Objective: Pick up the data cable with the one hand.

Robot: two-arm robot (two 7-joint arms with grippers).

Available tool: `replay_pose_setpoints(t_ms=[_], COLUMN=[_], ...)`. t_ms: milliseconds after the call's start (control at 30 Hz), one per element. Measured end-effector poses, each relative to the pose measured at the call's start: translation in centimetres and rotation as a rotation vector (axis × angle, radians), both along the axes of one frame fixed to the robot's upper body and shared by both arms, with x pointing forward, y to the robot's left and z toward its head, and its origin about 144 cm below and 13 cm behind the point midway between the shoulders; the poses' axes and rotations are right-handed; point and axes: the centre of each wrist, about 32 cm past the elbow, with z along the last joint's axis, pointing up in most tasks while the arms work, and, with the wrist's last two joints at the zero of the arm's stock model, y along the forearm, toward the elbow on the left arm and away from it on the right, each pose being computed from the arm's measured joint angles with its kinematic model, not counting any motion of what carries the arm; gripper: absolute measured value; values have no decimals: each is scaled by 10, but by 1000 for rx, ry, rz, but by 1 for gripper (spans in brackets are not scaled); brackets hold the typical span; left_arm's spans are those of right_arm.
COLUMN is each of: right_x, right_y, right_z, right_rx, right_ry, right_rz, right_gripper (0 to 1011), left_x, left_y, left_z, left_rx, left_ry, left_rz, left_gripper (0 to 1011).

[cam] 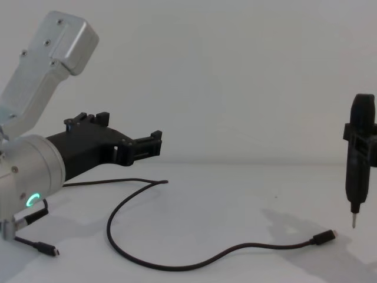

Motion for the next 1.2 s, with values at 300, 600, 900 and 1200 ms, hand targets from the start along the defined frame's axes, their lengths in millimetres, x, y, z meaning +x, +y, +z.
replay_pose_setpoints(t_ms=[300,600,900,1200], right_x=[0,0,0,0], right_y=[0,0,0,0], right_z=[0,0,0,0], right_rx=[0,0,0,0], right_ry=[0,0,0,0], right_rz=[0,0,0,0], right_gripper=[275,275,274,275], left_x=[0,0,0,0], left_y=[0,0,0,0], left_z=[0,0,0,0], left_rx=[0,0,0,0], left_ry=[0,0,0,0], left_rz=[0,0,0,0], left_gripper=[1001,1001,1001,1001])
